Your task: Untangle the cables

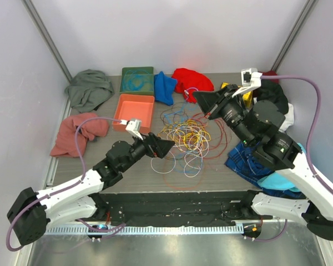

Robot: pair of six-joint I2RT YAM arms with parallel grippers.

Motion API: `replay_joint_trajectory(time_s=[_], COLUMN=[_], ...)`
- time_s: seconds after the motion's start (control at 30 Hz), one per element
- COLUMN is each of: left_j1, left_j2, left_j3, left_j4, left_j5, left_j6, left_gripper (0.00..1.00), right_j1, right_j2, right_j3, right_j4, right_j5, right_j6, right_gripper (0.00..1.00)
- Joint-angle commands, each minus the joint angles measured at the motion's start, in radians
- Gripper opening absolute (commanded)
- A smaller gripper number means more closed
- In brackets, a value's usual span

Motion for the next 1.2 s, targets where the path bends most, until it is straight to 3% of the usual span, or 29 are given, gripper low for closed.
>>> replay_joint_trajectory(time_s=[0.0,0.47,0.53,0.57,0.67,0.7,0.8,0.87,1.17], left_j1=[-0.011,-0.081,-0.081,-0.083,-0.081,-0.081,-0.083,-0.080,-0.061], left_j2=[0.030,0.287,0.310,0.315,0.317,0.309,0.274,0.266,0.323], left_j3=[0.045,0.079,0.084,0.085,0.088,0.090,0.132,0.166,0.180], left_j4=[0.101,0.360,0.366,0.367,0.341,0.321,0.097,-0.088,-0.435], left_j5=[-0.020,-0.035,-0.072,-0.081,-0.109,-0.121,-0.174,-0.211,-0.238], left_j6=[0.006,0.004,0.004,0.010,0.018,0.019,0.033,0.036,-0.151], left_gripper=[1.00,1.00,0.95,0.91,0.61,0.40,0.00,0.00,0.00], right_j1=[0.004,0.004,0.003,0.004,0.004,0.004,0.004,0.004,0.004], right_j2=[0.018,0.003,-0.005,-0.013,-0.028,-0.043,-0.069,-0.080,-0.095], right_j3=[0.083,0.131,0.132,0.134,0.132,0.131,0.120,0.122,0.174], right_j4=[0.042,0.047,0.045,0.042,0.035,0.032,0.028,0.028,0.030], right_j5=[-0.038,-0.109,-0.115,-0.116,-0.095,-0.084,-0.040,-0.024,0.036], right_j6=[-0.023,0.037,0.040,0.040,0.033,0.024,-0.006,-0.021,-0.099], right_gripper=[0.01,0.01,0.01,0.01,0.01,0.01,0.01,0.01,0.01])
